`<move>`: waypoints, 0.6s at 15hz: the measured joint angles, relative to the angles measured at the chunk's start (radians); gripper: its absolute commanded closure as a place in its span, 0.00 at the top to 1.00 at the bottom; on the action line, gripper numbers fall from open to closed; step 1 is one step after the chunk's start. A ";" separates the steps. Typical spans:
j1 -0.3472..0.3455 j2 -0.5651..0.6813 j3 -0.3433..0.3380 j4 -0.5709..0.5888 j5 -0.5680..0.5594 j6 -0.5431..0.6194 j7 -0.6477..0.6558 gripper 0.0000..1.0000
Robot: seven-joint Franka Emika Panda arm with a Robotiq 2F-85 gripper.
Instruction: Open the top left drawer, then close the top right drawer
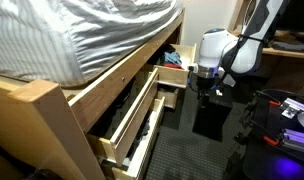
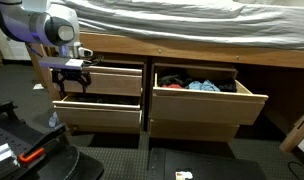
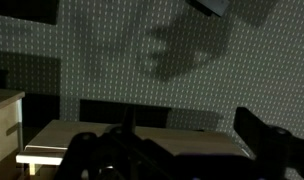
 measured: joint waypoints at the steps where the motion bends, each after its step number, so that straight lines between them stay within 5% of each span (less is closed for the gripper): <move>1: -0.020 0.003 0.026 -0.001 0.036 0.026 -0.015 1.00; 5: -0.244 0.099 0.303 0.024 0.170 0.112 -0.116 1.00; 9: -0.398 0.277 0.485 0.072 0.157 0.232 -0.118 1.00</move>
